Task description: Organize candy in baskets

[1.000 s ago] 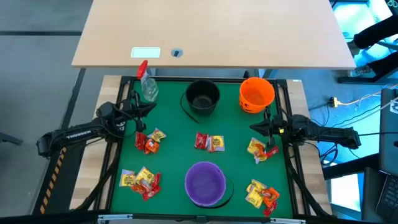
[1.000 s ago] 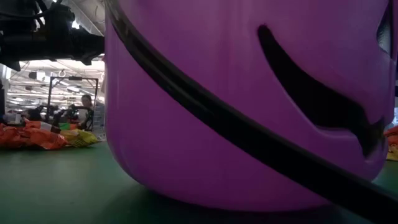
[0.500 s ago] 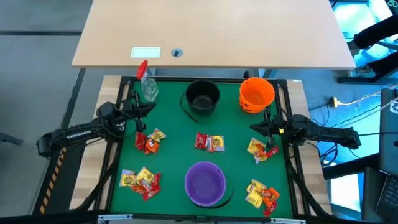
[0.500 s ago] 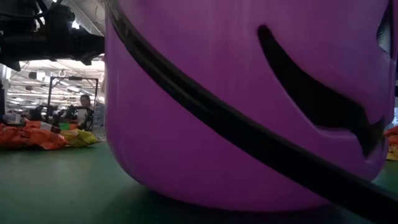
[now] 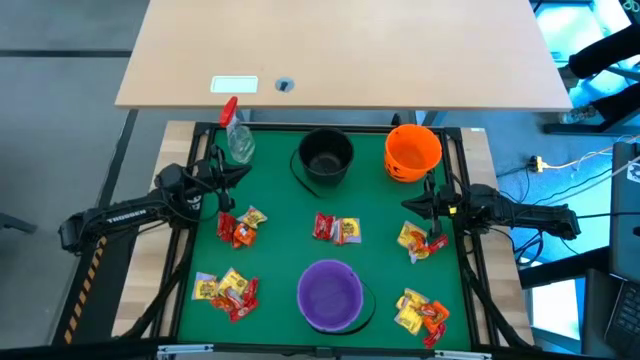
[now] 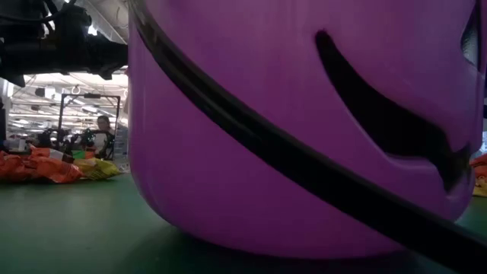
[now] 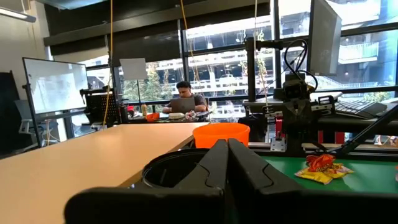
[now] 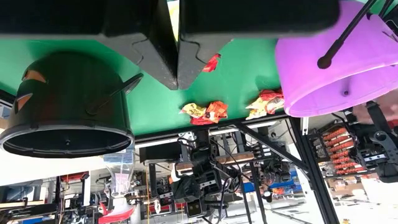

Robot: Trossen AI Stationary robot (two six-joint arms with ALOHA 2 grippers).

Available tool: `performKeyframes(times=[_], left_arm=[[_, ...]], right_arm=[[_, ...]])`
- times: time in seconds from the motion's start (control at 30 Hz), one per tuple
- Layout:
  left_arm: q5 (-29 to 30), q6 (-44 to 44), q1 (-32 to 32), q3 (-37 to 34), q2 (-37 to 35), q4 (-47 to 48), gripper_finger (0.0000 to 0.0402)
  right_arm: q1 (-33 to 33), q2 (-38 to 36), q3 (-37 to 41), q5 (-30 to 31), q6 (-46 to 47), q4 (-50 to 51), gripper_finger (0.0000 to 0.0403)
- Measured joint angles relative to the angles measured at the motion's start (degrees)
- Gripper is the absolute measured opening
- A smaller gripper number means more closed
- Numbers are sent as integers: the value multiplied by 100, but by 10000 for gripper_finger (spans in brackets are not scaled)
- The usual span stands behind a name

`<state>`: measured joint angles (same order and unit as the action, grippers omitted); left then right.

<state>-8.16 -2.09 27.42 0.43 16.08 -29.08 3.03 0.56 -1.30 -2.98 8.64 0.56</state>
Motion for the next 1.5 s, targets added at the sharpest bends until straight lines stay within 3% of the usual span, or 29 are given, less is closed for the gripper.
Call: performKeyframes(times=[0.67,0.73,1.03,1.3,1.5], left_arm=[[70,173,-2,67,4,-209,1],[76,161,-2,281,2,125,2],[429,423,-161,1600,687,3437,28],[1272,1242,-528,1637,1166,3561,43],[1040,1425,-551,1637,1311,3638,46]], right_arm=[[0,1,0,0,0,0,10],[-1,1,0,0,0,1,10],[-1,1,-1,0,0,0,10],[-1,1,0,0,0,1,10],[-2,1,0,0,0,2,10]])
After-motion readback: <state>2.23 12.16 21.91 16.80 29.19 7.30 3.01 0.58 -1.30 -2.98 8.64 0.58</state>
